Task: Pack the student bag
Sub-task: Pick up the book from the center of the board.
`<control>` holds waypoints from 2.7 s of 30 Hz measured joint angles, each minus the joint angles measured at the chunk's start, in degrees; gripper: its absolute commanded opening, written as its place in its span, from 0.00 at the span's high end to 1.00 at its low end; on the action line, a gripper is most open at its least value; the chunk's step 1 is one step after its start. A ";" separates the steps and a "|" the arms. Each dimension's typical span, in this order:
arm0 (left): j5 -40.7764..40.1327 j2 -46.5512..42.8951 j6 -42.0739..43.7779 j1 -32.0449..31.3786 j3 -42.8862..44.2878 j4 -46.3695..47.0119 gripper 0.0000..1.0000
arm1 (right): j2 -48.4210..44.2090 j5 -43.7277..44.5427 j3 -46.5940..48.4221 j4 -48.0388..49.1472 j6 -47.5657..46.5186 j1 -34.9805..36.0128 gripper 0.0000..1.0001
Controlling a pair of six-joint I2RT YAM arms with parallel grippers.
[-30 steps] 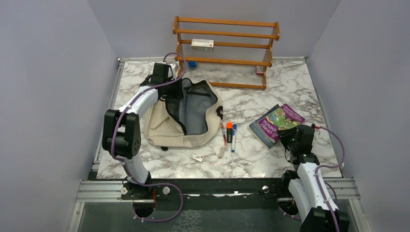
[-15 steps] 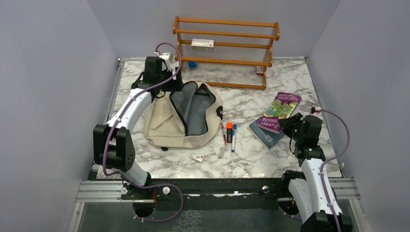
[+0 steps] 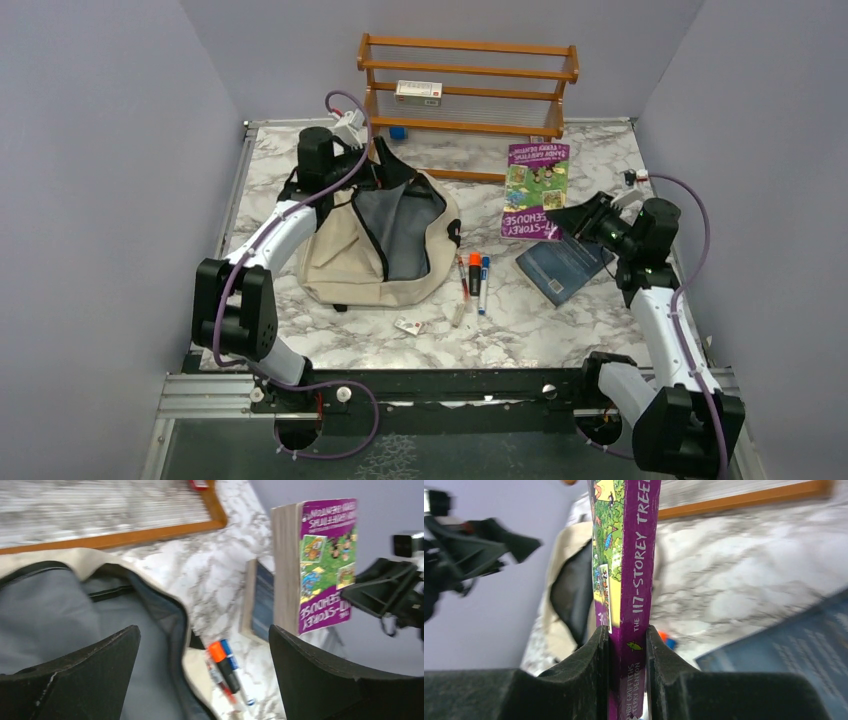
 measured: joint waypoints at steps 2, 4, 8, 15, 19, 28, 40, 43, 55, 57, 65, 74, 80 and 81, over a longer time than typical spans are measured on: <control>2.82 -0.02 -4.17 -0.52 -2.54 5.64 0.01 | 2.08 -5.53 -0.02 4.35 3.28 0.00 1.00; 4.42 0.00 -6.64 -1.62 -3.39 9.05 0.01 | 3.82 -10.40 -0.02 9.18 6.86 0.04 1.00; 5.31 -0.02 -10.75 -5.33 -3.41 16.63 0.01 | 5.73 -16.92 0.07 17.40 13.20 0.20 1.00; 4.81 0.02 -18.05 -11.41 -3.43 29.38 0.01 | 8.57 -21.07 3.58 23.04 18.97 1.92 1.00; 3.89 1.01 -20.06 -13.33 -3.26 33.40 0.01 | 10.01 -22.49 4.68 26.99 21.94 3.06 1.00; 2.93 7.67 -27.04 -15.06 -3.15 41.92 0.01 | 10.95 -25.03 4.87 33.09 28.06 3.54 1.00; 2.99 15.69 -44.94 -16.72 -3.15 70.16 0.01 | 12.57 -25.49 4.79 37.13 32.02 3.54 0.99; 2.99 16.55 -47.43 -17.00 -3.17 73.24 0.01 | 13.03 -25.49 4.74 37.09 31.85 3.54 1.00; 2.99 16.55 -46.36 -17.62 -3.06 72.02 0.04 | 13.20 -25.73 4.81 33.94 28.28 3.54 1.00; 3.06 16.55 -45.27 -17.90 -2.73 70.03 0.15 | 13.22 -26.10 5.07 32.87 27.36 3.54 1.00; 3.56 16.55 -43.12 -18.36 -0.13 65.05 0.81 | 13.20 -27.02 7.37 28.00 22.75 3.54 1.00; 5.29 17.46 -44.33 -18.27 3.10 63.43 1.00 | 11.34 -26.51 9.01 23.82 17.20 3.52 0.50; 5.60 17.46 -45.20 -18.27 4.59 63.10 1.00 | 7.21 -20.68 7.41 23.63 17.49 3.58 0.29; 5.51 17.44 -45.33 -18.18 4.63 63.17 1.00 | 6.08 -19.15 6.49 24.44 18.16 3.63 0.27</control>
